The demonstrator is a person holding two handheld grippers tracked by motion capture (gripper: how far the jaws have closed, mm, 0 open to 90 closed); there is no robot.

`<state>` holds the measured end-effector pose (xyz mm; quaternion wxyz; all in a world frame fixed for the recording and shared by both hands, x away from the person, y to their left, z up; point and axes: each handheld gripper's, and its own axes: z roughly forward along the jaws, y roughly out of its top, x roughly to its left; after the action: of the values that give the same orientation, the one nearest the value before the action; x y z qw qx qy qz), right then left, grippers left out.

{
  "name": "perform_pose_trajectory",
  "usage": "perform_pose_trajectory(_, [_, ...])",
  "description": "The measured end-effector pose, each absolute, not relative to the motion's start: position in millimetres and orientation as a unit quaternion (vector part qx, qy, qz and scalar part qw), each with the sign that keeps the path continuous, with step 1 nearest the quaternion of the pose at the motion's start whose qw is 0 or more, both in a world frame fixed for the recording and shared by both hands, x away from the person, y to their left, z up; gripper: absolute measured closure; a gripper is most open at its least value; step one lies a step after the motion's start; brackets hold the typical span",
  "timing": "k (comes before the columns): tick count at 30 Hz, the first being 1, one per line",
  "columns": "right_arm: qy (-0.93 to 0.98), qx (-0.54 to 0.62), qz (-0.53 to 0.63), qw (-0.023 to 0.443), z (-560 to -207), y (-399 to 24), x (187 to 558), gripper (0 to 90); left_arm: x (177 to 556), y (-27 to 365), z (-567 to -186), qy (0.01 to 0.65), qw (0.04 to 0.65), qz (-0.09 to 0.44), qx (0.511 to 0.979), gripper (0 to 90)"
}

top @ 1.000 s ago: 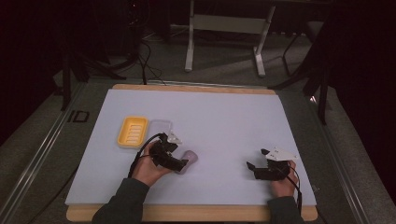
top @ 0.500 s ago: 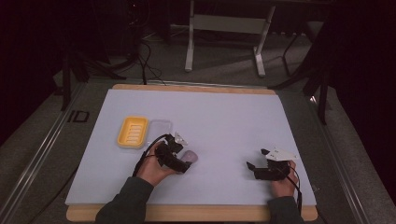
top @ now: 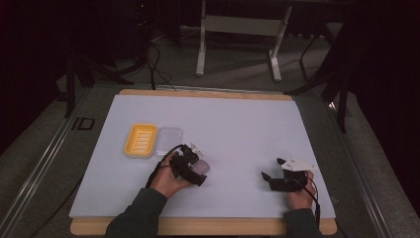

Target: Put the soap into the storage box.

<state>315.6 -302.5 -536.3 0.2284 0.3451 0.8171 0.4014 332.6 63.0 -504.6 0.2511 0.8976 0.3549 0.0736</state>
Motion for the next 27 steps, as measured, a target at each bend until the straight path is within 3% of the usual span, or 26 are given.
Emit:
perform_pose_trajectory(5, [0.817, 0.345, 0.401, 0.228, -536.3, -302.5, 315.6, 16.7, 335.1, 61.3, -509.9, 0.353, 0.244, 0.07, 0.9, 15.9])
perform_pose_trajectory(27, [0.818, 0.344, 0.399, 0.231, -536.3, -301.8, 315.5, 16.6, 341.3, 58.2, -509.2, 0.324, 0.215, 0.062, 0.919, 46.6])
